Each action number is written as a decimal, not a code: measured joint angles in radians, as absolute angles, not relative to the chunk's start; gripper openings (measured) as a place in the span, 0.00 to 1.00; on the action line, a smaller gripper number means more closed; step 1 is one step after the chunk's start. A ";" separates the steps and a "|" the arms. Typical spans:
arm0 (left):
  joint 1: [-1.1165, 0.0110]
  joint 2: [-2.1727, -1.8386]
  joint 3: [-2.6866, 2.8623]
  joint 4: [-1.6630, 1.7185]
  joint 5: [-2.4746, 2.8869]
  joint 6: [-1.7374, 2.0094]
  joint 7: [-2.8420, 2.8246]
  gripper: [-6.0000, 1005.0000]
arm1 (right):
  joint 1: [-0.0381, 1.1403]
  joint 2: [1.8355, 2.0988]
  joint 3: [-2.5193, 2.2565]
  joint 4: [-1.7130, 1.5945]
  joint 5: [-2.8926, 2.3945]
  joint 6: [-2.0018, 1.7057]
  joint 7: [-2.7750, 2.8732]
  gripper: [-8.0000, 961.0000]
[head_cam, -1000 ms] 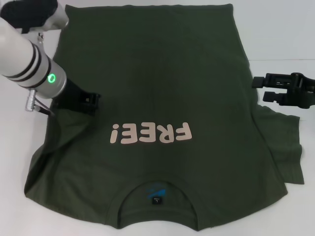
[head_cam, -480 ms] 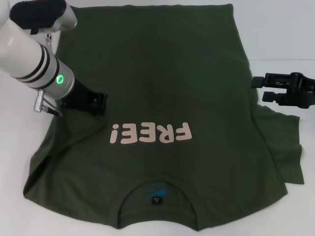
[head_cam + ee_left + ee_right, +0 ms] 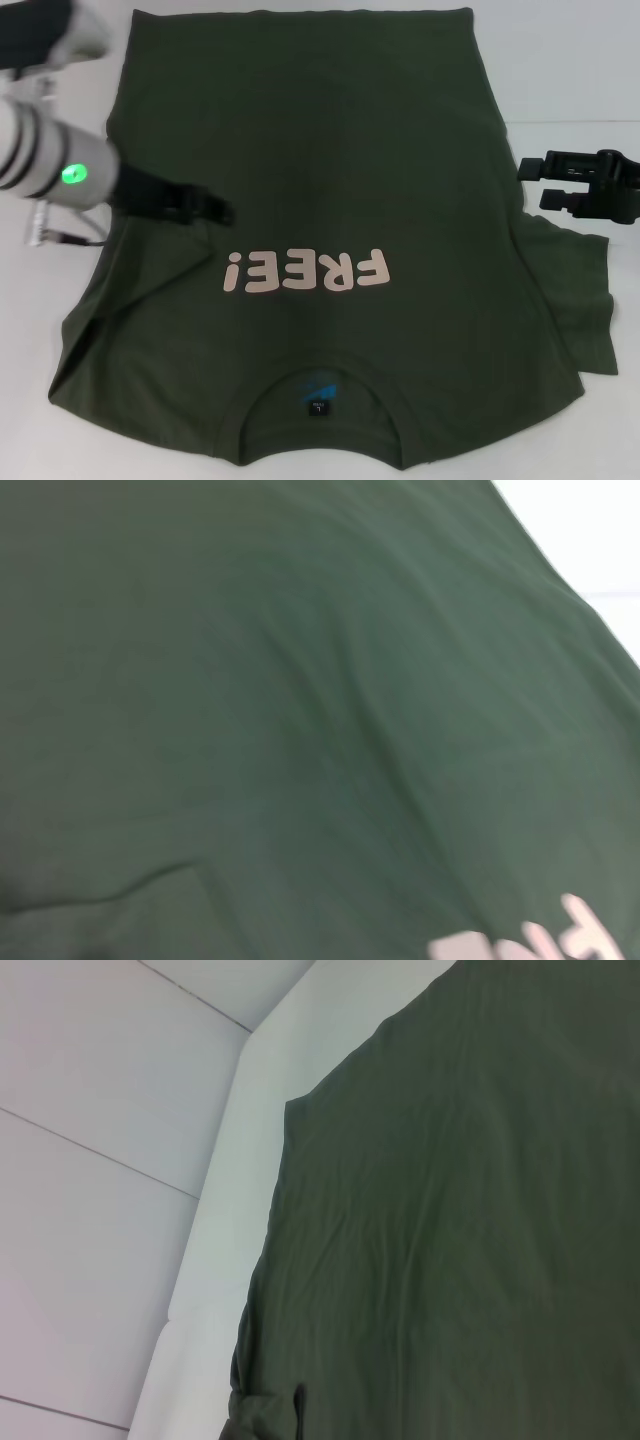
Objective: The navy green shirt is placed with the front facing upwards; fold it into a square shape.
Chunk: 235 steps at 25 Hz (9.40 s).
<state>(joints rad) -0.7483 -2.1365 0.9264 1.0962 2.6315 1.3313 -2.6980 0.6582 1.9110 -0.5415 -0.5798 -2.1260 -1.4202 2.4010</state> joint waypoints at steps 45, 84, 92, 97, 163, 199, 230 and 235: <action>-0.603 -2.074 0.776 1.028 2.491 1.552 -2.400 0.64 | 0.656 1.894 -0.541 -0.580 -2.128 -1.424 2.439 0.84; -0.421 -2.151 0.530 0.989 2.074 1.753 -1.785 0.64 | 0.580 1.797 -0.591 -0.636 -2.326 -1.593 2.483 0.84; -0.434 -2.153 0.533 0.968 2.072 1.738 -1.781 0.64 | 0.557 1.814 -0.592 -0.637 -2.346 -1.523 2.495 0.84; -0.433 -2.154 0.528 0.967 2.072 1.733 -1.784 0.64 | 0.555 1.837 -0.587 -0.637 -2.366 -1.467 2.445 0.84; -0.419 -2.157 0.501 0.968 2.053 1.729 -1.789 0.64 | 0.615 1.915 -0.606 -0.569 -2.417 -1.290 2.472 0.55; -0.380 -2.151 0.425 0.969 1.959 1.745 -1.820 0.64 | 0.578 1.893 -0.606 -0.647 -2.416 -1.155 2.462 0.04; -0.381 -2.136 0.403 0.966 1.960 1.737 -1.851 0.64 | 0.788 1.822 -0.613 -0.661 -2.486 -1.386 2.580 0.05; -0.381 -2.137 0.400 0.966 1.959 1.735 -1.851 0.64 | 0.834 1.872 -0.638 -0.652 -2.469 -1.454 2.580 0.07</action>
